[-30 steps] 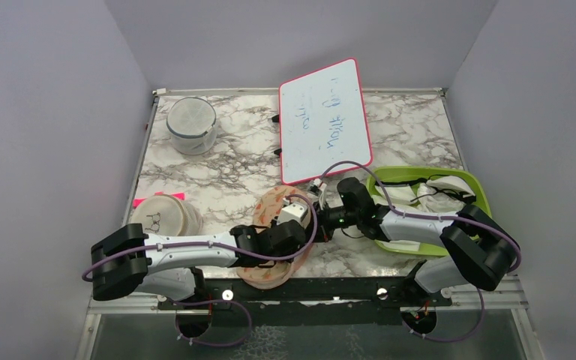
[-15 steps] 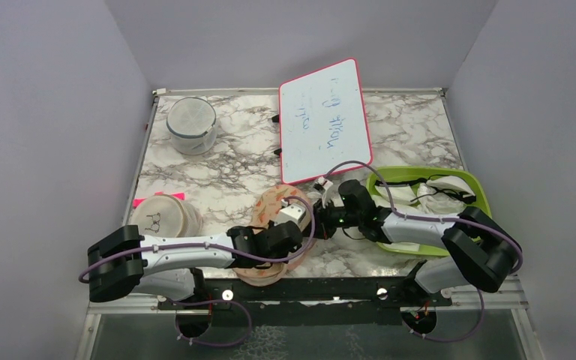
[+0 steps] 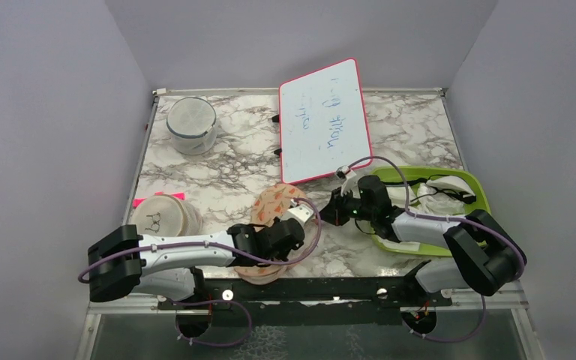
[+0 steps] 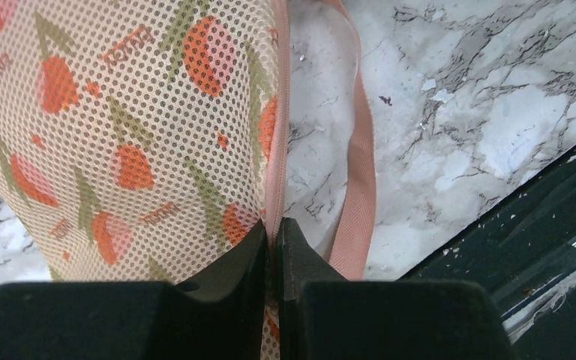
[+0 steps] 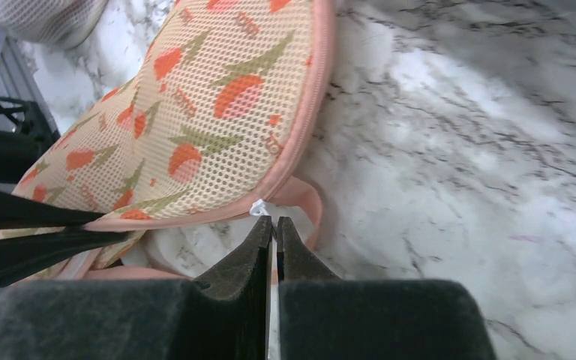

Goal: Unzip the laundry bag and remove the bra

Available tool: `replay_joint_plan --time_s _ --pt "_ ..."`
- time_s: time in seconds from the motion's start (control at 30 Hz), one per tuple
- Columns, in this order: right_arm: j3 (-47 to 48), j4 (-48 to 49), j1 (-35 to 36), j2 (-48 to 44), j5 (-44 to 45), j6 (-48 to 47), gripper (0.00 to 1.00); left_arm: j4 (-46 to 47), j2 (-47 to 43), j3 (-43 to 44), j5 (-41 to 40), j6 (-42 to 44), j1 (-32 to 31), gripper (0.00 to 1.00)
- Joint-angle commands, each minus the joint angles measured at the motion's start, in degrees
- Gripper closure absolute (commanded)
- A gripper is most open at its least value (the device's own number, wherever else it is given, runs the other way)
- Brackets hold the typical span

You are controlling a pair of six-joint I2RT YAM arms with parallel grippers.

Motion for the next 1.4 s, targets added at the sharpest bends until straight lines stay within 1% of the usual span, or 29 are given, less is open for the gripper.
replay_joint_plan --time_s 0.0,0.1,0.23,0.37,0.47,0.63,0.67,0.73,0.83,0.9,0.97,1.07,1.2,1.23,1.3,1.37 --pt "-2.6 7.6 -4.3 0.8 0.8 0.4 0.99 -0.5 2.3 3.1 -1.5 7.8 -0.2 1.0" --pt "-4.0 7.6 -5.1 -1.2 0.3 0.2 0.99 0.2 4.2 3.6 -2.7 10.2 -0.2 1.0" --pt "-5.6 5.0 -5.2 -6.1 -0.7 -0.5 0.99 0.3 6.4 3.9 -2.7 10.1 -0.2 1.0" --pt "-6.3 4.0 -5.1 -9.1 -6.9 -1.5 0.99 0.9 6.2 2.8 -1.9 7.3 -0.2 0.99" --pt "-6.2 2.2 -5.1 -10.6 -10.5 -1.9 0.99 1.6 4.7 1.3 -0.6 4.4 -0.2 0.85" --pt "-7.0 2.2 -5.2 -11.8 -16.5 -2.5 0.99 2.4 1.6 1.0 3.3 1.8 -0.3 0.69" --pt "-7.0 2.3 -5.1 -11.8 -17.1 -2.5 0.99 2.4 1.2 1.5 3.6 1.7 -0.3 0.65" --pt "-6.8 2.2 -5.1 -11.6 -17.6 -2.7 0.99 2.4 0.7 2.4 4.1 1.8 -0.4 0.58" --pt "-6.0 1.3 -5.1 -10.9 -17.6 -2.5 0.99 2.4 1.6 4.2 4.0 2.6 -0.4 0.53" --pt "-5.6 -0.3 -5.2 -11.1 -15.9 -1.5 0.99 2.4 3.2 5.7 3.5 3.0 -0.4 0.47" --pt "-5.4 -2.4 -5.1 -11.8 -13.3 0.0 0.99 2.4 5.5 7.4 2.4 3.2 -0.4 0.44" --pt "-6.4 -3.9 -5.1 -14.6 -7.9 3.3 0.99 2.4 9.4 10.0 -1.2 3.5 -0.5 0.43" --pt "-7.3 -9.3 -5.2 -20.9 1.8 6.6 0.98 3.5 13.3 11.5 -7.9 4.0 -0.5 0.53" --pt "-7.3 -10.8 -5.1 -22.2 3.7 7.0 0.96 3.7 14.3 11.7 -9.0 4.2 -0.5 0.54" --pt "-7.6 -12.2 -5.2 -24.2 5.5 7.1 0.88 4.3 16.1 11.7 -10.8 4.5 -0.5 0.54" --pt "-8.1 -11.1 -5.2 -24.8 3.9 6.0 0.82 5.7 17.9 11.8 -10.7 5.4 -0.4 0.56"
